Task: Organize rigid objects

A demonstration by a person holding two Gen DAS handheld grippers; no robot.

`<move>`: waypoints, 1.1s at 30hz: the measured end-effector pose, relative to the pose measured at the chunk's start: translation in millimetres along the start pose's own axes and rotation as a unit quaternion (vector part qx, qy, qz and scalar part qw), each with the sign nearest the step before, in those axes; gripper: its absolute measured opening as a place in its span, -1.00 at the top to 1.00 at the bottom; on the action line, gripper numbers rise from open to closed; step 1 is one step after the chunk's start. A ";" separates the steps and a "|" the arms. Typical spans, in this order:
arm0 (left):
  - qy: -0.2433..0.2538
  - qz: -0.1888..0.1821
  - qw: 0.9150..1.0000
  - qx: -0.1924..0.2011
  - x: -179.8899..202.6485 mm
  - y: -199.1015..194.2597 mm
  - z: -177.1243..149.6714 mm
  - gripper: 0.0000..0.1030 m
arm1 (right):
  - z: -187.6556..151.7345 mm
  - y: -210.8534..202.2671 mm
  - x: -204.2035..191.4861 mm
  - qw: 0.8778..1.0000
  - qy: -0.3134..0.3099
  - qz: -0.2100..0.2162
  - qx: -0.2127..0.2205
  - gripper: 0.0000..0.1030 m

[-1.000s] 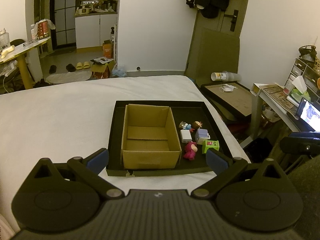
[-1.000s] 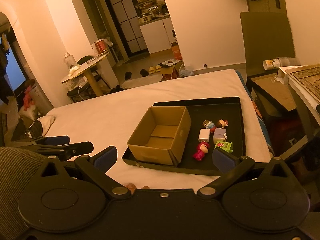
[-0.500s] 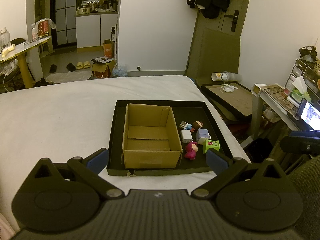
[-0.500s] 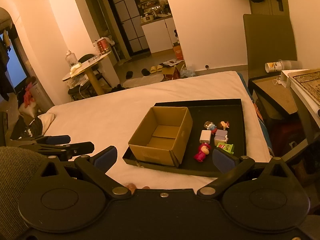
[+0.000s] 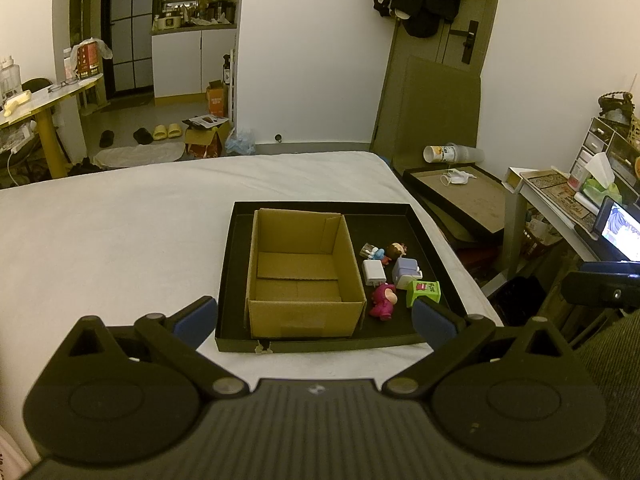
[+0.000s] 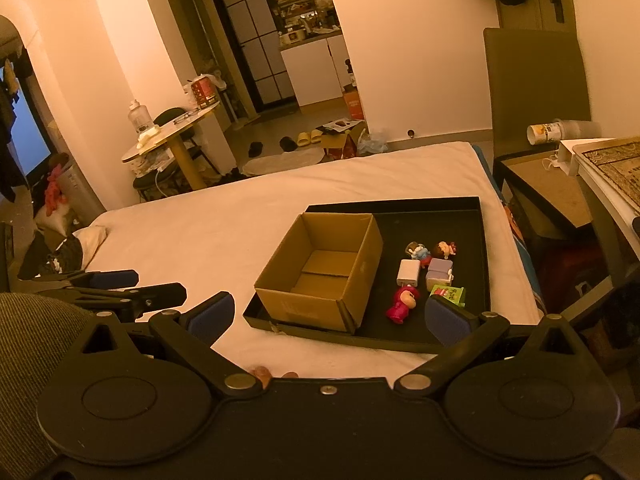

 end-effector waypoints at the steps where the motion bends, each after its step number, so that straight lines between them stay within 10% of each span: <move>1: 0.000 0.000 1.000 0.000 -0.6 -0.2 0.0 -0.99 | 0.2 -0.3 -0.3 1.000 -0.001 -0.001 0.002 -1.00; 33: -0.018 0.003 1.000 -0.010 -31.0 39.5 4.2 -0.99 | -5.7 42.3 32.8 0.999 0.016 -0.026 -0.011 -1.00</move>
Point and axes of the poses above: each gripper's, at about its wrist camera, not at the fingertips, and y roughly the way its jaws point, x to its right, z to its top, the point moved 8 cm from there along y, roughly the way its jaws point, and after that the axes turned 2 degrees about y, right-handed, at the moved point
